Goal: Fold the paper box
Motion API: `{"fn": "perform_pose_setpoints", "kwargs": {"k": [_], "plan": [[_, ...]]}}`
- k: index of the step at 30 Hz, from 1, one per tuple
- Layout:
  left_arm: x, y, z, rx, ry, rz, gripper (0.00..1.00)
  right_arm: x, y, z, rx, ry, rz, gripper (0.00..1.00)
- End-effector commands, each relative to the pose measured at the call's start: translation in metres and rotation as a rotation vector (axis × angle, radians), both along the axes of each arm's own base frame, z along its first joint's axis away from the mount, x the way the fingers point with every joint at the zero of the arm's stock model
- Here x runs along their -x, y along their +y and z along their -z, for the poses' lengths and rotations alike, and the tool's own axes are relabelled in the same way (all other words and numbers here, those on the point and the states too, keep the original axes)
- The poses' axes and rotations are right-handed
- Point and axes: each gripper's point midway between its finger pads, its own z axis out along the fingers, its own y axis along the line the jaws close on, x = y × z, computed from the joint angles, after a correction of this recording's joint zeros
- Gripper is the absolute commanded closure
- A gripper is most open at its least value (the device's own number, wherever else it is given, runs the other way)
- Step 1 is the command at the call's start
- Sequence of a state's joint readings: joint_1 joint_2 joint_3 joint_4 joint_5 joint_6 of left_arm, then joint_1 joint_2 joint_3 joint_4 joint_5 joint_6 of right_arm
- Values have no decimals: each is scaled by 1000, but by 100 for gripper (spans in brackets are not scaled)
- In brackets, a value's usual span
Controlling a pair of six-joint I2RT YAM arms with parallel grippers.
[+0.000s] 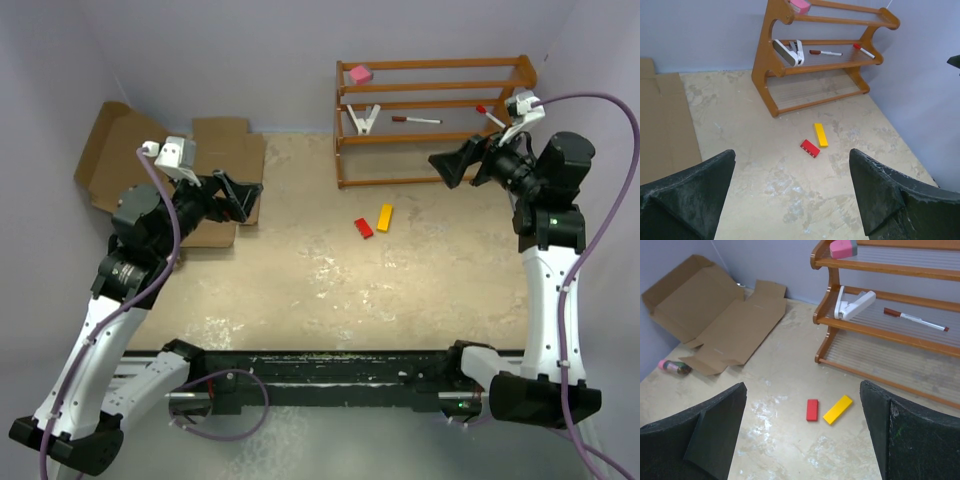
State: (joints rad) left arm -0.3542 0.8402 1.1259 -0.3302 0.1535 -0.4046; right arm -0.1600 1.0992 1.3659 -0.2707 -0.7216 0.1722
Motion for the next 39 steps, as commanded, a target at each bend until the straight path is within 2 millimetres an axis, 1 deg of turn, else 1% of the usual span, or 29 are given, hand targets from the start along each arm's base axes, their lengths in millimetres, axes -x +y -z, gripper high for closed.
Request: {"fn": "perform_pose_setpoints", "kwargs": {"k": [1, 3, 5, 7, 9, 11, 12, 16, 19, 26, 30, 34, 39], "plan": [[-2, -6, -32, 88, -76, 22, 1, 3, 6, -12, -18, -51, -46, 0], [-4, -9, -42, 133, -77, 24, 1, 1, 7, -7, -5, -59, -61, 0], [-6, -13, -56, 190, -84, 32, 1, 2, 14, 3, 17, -73, -126, 0], [-5, -16, -75, 269, -82, 45, 2, 1, 16, 16, 26, -57, -154, 0], [-1, -20, -96, 347, -82, 72, 1, 0, 15, 24, 29, -48, -153, 0], [7, -25, -119, 434, -86, 116, 1, 2, 15, 28, 30, -53, -147, 0], [10, -27, -127, 472, -85, 137, 1, 2, 15, 29, 30, -56, -142, 0], [22, -38, -150, 591, -61, 239, 1, -2, 15, 30, 23, -51, -148, 0], [25, -46, -160, 622, -62, 297, 1, -1, 16, 35, 31, -17, -171, 0], [26, -48, -179, 648, -100, 334, 1, -3, 14, 44, 27, 1, -183, 0], [22, -49, -179, 663, -87, 329, 1, -5, 14, 47, 22, 7, -191, 0], [26, -50, -187, 661, -112, 348, 1, -4, 16, 47, 15, 5, -201, 0], [30, -45, -191, 665, -124, 331, 1, -3, 16, 46, 11, 5, -202, 0]]}}
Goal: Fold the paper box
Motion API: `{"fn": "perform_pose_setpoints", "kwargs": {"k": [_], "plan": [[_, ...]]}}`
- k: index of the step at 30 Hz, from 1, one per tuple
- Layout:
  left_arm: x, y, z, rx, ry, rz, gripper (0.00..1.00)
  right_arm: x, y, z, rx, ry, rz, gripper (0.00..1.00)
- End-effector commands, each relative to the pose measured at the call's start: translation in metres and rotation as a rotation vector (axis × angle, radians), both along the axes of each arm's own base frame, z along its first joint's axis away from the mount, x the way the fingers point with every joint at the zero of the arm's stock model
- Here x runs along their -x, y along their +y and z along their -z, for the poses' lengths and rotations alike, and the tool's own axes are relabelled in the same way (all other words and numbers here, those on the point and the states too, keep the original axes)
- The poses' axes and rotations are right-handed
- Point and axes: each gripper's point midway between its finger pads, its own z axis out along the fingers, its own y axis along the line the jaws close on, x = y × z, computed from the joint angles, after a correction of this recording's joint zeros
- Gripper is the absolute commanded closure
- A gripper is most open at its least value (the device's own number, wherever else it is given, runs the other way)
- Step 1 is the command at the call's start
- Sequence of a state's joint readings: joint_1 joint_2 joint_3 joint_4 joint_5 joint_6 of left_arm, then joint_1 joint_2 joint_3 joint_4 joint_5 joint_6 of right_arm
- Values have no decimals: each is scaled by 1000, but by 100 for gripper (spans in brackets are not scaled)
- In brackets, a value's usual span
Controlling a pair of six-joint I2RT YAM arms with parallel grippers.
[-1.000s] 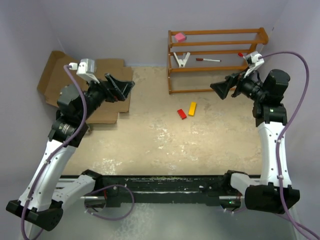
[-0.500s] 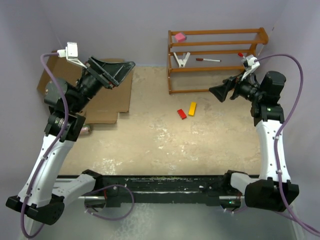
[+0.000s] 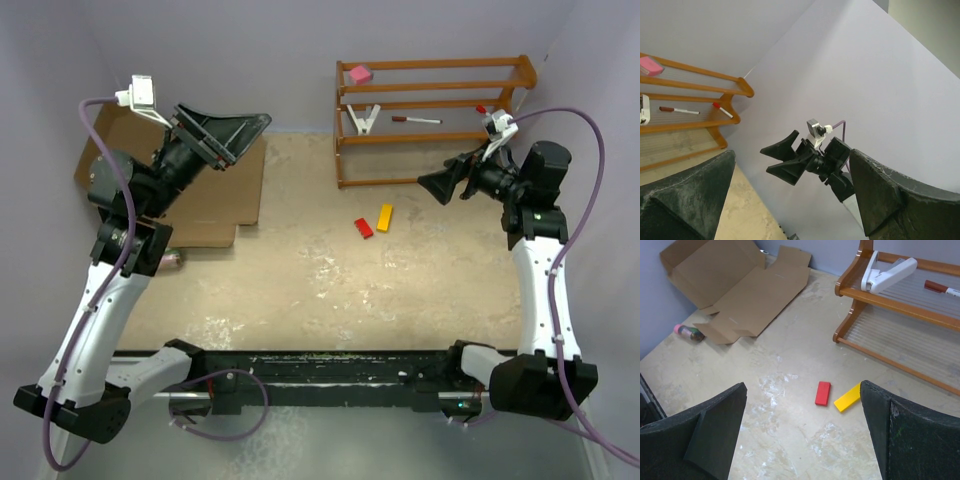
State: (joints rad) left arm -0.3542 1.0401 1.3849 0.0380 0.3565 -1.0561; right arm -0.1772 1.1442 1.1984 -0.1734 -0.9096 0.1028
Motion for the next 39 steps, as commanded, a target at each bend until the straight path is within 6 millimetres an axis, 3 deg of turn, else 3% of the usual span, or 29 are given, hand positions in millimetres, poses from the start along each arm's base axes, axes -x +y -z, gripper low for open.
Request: {"fn": "perform_pose_setpoints", "kwargs": {"k": [1, 9, 17, 21, 26, 33, 39], "plan": [[20, 8, -33, 43, -93, -2, 2, 3, 2, -15, 3, -62, -25, 0], [27, 12, -41, 45, -119, -12, 1, -1, 2, -17, -7, -68, -22, 0], [26, 14, -35, 65, -83, -18, 1, -1, 0, -17, -13, -70, -14, 0], [18, 15, -23, 90, -31, -28, 1, 0, 0, -16, -15, -65, -18, 0], [34, -3, -35, 84, -84, 119, 2, -2, -1, -16, -17, -64, -15, 0], [42, 3, -44, 106, -117, 110, 2, -6, -6, -20, -16, -88, 7, 0], [41, 6, -34, 63, -176, 63, 1, -5, -5, -14, -8, -97, -4, 0]]}}
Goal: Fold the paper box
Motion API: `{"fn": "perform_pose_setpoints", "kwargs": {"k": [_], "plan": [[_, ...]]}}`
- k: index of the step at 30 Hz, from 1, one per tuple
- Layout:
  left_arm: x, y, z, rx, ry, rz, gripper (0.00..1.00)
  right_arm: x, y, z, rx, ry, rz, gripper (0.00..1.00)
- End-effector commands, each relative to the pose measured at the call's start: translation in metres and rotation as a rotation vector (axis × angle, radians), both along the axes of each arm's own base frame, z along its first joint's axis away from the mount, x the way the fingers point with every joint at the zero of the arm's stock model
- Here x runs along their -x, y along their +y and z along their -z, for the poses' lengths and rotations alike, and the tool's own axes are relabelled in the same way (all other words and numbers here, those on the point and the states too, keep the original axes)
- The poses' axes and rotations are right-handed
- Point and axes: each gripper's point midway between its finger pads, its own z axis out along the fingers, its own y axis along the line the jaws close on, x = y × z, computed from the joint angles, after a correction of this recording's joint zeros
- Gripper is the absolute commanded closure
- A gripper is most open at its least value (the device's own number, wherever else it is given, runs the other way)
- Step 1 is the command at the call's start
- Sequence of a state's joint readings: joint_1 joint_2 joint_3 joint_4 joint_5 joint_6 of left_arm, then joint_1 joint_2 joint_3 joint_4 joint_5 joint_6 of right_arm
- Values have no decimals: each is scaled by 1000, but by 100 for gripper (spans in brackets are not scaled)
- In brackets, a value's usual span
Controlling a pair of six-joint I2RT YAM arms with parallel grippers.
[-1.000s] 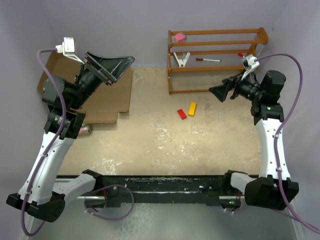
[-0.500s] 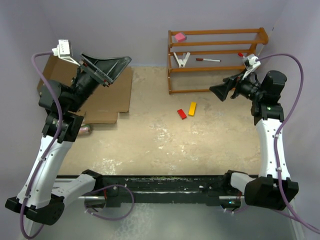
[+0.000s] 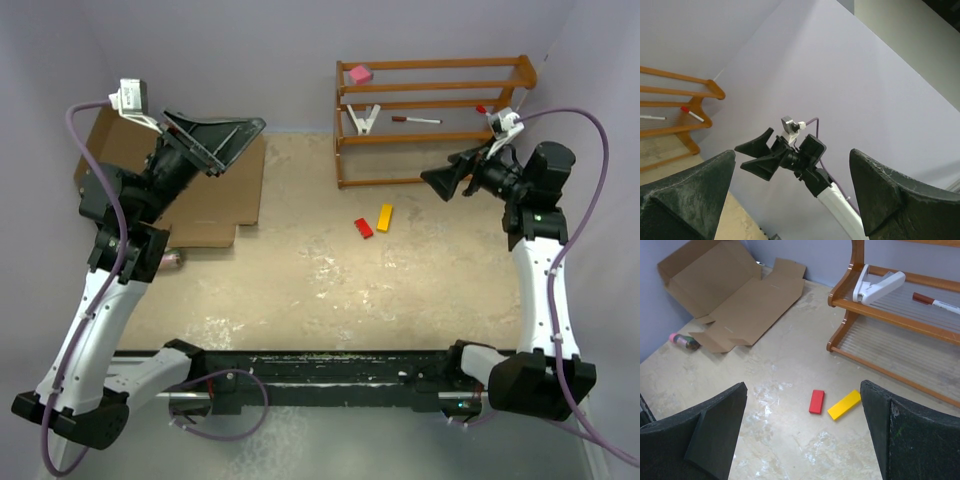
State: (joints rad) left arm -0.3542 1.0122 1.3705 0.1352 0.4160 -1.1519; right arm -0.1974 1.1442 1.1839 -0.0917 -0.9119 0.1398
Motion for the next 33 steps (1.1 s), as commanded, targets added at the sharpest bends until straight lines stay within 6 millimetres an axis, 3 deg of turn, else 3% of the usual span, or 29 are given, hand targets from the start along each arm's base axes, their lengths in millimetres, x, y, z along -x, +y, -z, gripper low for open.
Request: {"fn": "perform_pose_setpoints", "kwargs": {"k": [1, 4, 8, 10, 13, 17, 21, 25, 27, 33], "plan": [[4, 13, 2, -66, -109, -113, 1, 3, 3, -2, 13, -58, -42, 0], [-37, 36, 67, -364, -45, -365, 1, 11, 11, 9, 25, -83, -120, 0], [-77, 59, 192, -847, 30, -482, 1, 22, 22, 46, 2, -75, -217, 0], [-86, 73, 247, -1030, 139, -487, 1, 21, 22, 57, 12, -71, -233, 0], [-97, 83, 311, -1204, 231, -457, 1, 18, 21, 72, 32, -43, -251, 0], [-110, 82, 376, -1268, 366, -381, 1, 17, 21, 79, 34, -17, -256, 0], [-127, 105, 413, -1237, 590, -358, 1, 12, 20, 86, 37, 12, -233, 0], [-145, 121, 439, -964, 839, -328, 2, 8, 22, 93, 35, 40, -231, 0], [-150, 125, 453, -909, 959, -342, 2, 7, 23, 95, 32, 50, -234, 0], [-170, 111, 458, -659, 1084, -393, 4, 7, 25, 97, 32, 57, -238, 0]]}}
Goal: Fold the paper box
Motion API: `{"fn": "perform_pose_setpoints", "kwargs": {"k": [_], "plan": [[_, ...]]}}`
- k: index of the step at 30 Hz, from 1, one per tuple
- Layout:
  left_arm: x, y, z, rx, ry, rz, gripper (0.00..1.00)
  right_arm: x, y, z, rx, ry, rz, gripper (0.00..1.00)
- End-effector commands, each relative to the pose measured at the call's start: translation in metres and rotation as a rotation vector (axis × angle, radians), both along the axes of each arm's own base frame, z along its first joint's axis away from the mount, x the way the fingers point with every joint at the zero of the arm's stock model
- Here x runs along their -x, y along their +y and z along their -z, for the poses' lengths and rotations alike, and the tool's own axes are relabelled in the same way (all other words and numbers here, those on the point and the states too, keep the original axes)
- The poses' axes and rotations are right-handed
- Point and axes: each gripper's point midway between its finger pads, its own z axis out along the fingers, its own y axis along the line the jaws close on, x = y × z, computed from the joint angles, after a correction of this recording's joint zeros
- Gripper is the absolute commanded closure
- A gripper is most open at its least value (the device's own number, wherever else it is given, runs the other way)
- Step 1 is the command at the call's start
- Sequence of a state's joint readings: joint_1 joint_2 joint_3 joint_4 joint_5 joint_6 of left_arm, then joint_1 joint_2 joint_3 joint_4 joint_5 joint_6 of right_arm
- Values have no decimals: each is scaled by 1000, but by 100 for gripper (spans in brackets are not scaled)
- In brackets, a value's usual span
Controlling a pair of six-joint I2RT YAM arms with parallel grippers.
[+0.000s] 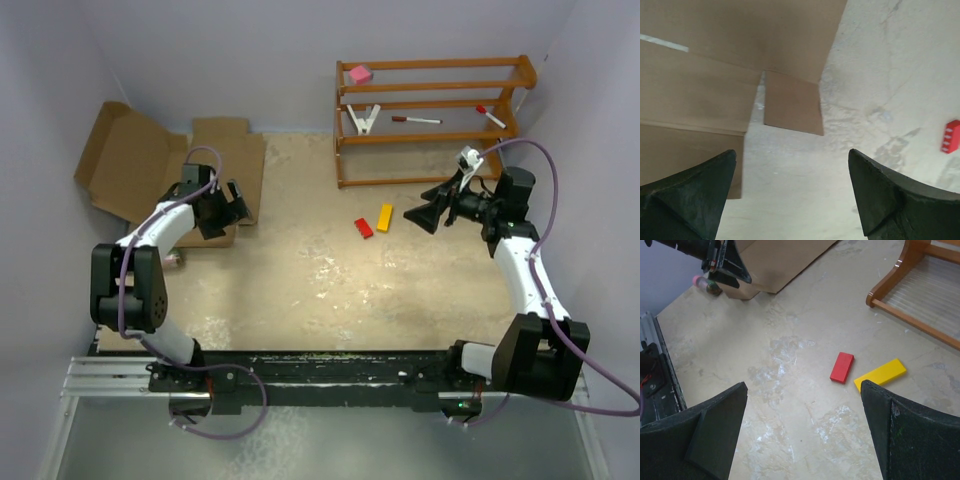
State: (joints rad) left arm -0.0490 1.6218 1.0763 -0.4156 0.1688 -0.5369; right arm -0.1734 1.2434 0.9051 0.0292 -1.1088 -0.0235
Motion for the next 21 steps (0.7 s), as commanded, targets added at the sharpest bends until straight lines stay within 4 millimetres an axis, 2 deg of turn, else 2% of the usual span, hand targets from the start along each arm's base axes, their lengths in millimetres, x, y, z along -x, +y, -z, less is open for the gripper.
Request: {"fn": "perform_pose_setpoints", "kwargs": {"k": [1, 8, 19, 21], "plan": [[-29, -21, -27, 197, -69, -164, 5, -5, 0, -18, 22, -66, -2, 0], [-41, -25, 1, 277, 15, -295, 13, -7, -1, -17, 25, -60, 5, 0], [-44, -17, 22, 256, 46, -389, 24, -8, -2, -17, 27, -55, 11, 0], [-45, -16, 26, 257, 52, -396, 30, -8, -2, -18, 29, -59, 12, 0]]}}
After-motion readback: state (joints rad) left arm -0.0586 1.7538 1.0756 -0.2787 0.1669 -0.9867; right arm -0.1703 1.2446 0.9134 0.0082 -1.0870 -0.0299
